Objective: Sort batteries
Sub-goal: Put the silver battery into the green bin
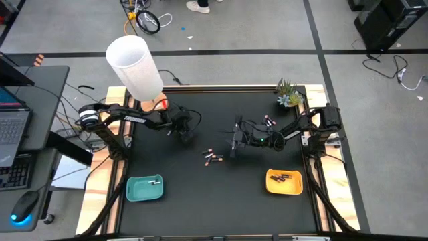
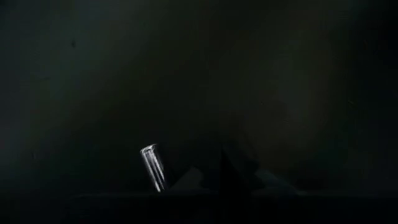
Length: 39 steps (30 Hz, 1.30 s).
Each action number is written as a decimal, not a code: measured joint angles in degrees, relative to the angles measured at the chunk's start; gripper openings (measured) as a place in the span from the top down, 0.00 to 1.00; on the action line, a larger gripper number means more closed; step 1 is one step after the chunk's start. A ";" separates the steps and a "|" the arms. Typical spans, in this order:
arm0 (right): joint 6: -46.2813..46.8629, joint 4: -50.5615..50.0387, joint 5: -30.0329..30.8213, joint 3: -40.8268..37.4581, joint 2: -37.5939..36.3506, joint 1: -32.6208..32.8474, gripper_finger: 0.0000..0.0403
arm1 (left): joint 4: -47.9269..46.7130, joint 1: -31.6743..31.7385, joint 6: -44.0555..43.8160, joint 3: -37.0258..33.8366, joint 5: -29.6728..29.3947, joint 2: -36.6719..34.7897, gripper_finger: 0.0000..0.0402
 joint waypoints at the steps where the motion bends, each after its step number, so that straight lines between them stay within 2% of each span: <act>1: 0.00 0.00 0.00 0.00 0.00 0.00 0.79 | -0.29 0.00 0.09 0.47 0.30 0.01 0.98; 8: 0.03 -0.05 0.00 0.00 0.00 -0.05 0.79 | -6.56 -0.39 1.73 7.56 0.75 0.08 0.99; 11: 0.04 -0.11 0.00 0.00 0.00 -0.05 0.79 | -11.48 -0.49 -0.39 10.88 0.85 0.07 0.97; 14: 0.07 -0.15 0.00 0.00 0.00 -0.05 0.79 | -16.35 -0.53 -3.92 12.42 -0.75 -0.01 0.91; 19: 0.11 -0.15 0.00 0.00 0.00 -0.03 0.80 | -19.31 -0.76 -5.63 11.64 -5.49 -0.03 0.75; 25: 0.13 -0.17 0.00 0.00 0.00 -0.03 0.79 | -17.50 1.05 -7.05 8.40 -4.78 -0.03 0.63; 34: 0.11 -0.14 0.00 0.02 0.00 -0.02 0.81 | -10.11 4.24 -6.20 3.35 -3.44 -0.17 0.63; 37: 0.11 -0.11 0.01 0.02 0.00 -0.02 0.81 | -9.09 4.63 -6.19 2.56 -1.40 -0.29 0.68; 39: 0.11 -0.11 0.02 0.02 0.00 -0.04 0.80 | -8.57 4.59 -5.80 2.22 -0.45 -0.31 0.76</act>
